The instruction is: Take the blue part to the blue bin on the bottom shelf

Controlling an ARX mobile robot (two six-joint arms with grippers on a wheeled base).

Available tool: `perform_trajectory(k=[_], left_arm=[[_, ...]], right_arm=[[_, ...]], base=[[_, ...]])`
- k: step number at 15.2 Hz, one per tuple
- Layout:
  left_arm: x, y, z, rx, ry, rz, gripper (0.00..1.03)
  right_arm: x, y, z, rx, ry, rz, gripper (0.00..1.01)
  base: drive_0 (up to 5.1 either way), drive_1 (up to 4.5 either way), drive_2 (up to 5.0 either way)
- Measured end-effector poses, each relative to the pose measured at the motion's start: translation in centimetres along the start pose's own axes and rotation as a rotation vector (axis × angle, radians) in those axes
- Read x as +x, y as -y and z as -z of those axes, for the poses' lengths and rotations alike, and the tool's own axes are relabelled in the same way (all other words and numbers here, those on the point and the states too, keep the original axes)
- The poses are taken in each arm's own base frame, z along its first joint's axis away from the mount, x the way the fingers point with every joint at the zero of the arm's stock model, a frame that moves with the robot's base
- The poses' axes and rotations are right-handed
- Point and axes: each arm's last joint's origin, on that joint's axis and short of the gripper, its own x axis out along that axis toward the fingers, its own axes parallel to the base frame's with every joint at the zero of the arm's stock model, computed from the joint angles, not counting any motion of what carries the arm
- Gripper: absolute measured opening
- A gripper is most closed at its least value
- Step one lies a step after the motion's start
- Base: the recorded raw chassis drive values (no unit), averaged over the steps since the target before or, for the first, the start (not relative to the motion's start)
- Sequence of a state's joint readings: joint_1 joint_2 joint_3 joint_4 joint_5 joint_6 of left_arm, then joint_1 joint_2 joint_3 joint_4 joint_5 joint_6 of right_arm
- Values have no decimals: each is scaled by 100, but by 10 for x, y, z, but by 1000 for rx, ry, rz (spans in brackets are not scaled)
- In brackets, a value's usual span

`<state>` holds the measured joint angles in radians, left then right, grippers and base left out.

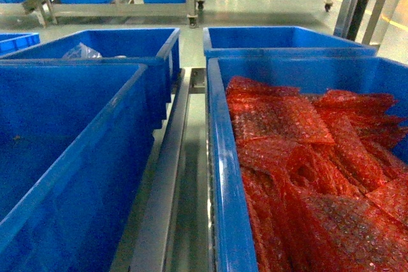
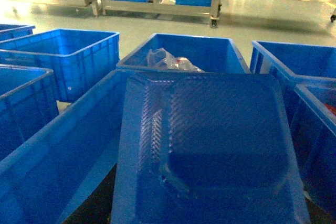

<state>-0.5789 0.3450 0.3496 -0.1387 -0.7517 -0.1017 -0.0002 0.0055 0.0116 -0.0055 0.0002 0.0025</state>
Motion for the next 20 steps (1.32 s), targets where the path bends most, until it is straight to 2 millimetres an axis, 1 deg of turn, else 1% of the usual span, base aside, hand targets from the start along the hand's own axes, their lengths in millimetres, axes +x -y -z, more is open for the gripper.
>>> perform_trajectory(k=[19,20], left_arm=[[0,0,0,0,0,0,43],[0,1,-1,-3,39,-32,43]], right_arm=[[0,0,0,0,0,0,98],[0,0,0,0,0,0,98]], base=[[0,0,0],[0,0,0]])
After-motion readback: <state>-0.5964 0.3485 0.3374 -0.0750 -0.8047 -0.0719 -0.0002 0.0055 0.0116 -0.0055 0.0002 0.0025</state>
